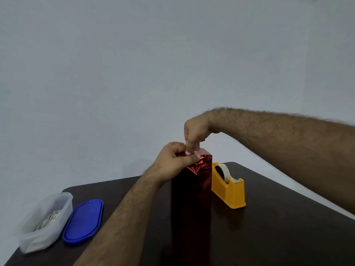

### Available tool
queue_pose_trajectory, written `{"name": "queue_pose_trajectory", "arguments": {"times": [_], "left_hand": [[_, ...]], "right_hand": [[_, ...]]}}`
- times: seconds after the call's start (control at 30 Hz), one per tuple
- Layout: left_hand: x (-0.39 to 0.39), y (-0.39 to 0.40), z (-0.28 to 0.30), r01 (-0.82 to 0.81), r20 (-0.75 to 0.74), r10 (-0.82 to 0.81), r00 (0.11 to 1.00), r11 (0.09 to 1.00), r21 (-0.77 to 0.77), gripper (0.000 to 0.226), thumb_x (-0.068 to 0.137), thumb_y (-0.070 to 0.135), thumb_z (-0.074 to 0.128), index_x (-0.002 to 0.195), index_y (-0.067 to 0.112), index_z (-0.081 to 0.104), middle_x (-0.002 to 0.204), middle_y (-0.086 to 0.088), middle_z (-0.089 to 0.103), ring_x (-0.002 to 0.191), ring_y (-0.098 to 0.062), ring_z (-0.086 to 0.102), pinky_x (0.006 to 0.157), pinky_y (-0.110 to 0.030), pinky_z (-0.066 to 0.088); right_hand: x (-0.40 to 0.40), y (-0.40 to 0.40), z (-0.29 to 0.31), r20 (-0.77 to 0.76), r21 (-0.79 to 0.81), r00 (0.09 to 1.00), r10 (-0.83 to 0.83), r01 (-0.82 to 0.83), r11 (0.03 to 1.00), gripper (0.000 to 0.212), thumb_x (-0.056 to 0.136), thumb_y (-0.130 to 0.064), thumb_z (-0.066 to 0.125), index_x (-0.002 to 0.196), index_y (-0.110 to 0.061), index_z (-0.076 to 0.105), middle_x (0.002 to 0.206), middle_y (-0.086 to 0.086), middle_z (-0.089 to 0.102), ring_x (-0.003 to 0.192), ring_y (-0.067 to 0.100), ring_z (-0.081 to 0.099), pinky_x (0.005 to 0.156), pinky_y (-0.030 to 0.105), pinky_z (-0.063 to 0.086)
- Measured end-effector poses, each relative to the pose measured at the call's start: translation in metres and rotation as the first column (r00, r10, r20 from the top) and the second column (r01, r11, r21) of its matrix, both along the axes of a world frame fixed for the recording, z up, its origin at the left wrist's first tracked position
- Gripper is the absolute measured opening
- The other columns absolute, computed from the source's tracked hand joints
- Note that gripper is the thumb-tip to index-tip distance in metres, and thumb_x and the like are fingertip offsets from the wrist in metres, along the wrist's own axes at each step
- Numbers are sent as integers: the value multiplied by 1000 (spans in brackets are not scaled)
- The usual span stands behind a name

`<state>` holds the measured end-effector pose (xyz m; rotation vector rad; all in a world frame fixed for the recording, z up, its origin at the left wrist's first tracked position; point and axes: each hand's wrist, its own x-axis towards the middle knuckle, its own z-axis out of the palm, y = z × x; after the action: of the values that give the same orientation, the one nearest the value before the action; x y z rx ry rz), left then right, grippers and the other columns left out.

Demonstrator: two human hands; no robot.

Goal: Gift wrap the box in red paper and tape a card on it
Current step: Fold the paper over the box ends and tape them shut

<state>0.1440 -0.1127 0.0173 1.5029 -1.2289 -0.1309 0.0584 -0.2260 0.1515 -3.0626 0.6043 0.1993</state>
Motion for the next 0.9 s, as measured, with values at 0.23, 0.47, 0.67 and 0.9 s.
{"name": "queue_pose_trajectory", "arguments": {"times": [0.23, 0.47, 0.67, 0.9], "left_hand": [[-2, -2, -1, 6, 20, -6, 1000, 1000, 25, 27, 81, 38, 90, 104, 27, 81, 118, 7, 66, 104, -11, 71, 92, -37, 62], [-7, 3, 3, 41, 6, -41, 999, 999, 26, 30, 81, 36, 92, 109, 32, 83, 118, 12, 66, 104, -7, 72, 95, -38, 63], [-9, 4, 4, 63, 21, -63, 998, 997, 36, 45, 80, 36, 93, 123, 29, 80, 122, 14, 65, 111, -6, 70, 99, -36, 62], [-7, 7, 4, 99, -35, -98, 995, 995, 24, 38, 76, 38, 96, 109, 37, 78, 123, 14, 66, 106, -3, 71, 96, -32, 62]], "right_hand": [[1, 5, 12, -69, -143, 992, -104, 94, 985, 37, 76, -52, 90, 81, -21, 70, 81, -12, 77, 99, 18, 66, 94, 36, 49], [-11, -24, 1, 27, -72, 989, -143, 145, 987, 80, 68, -69, 87, 127, -18, 68, 128, -4, 69, 126, 22, 62, 114, 50, 46], [-31, -53, -12, 66, 178, 967, -245, 231, 957, 80, 70, -64, 88, 133, -22, 62, 137, 3, 57, 138, 29, 49, 123, 55, 32], [-33, -55, -16, 273, 390, 945, -182, 65, 918, 59, 71, -59, 90, 119, -32, 69, 124, -3, 61, 109, 16, 53, 102, 40, 40]]}}
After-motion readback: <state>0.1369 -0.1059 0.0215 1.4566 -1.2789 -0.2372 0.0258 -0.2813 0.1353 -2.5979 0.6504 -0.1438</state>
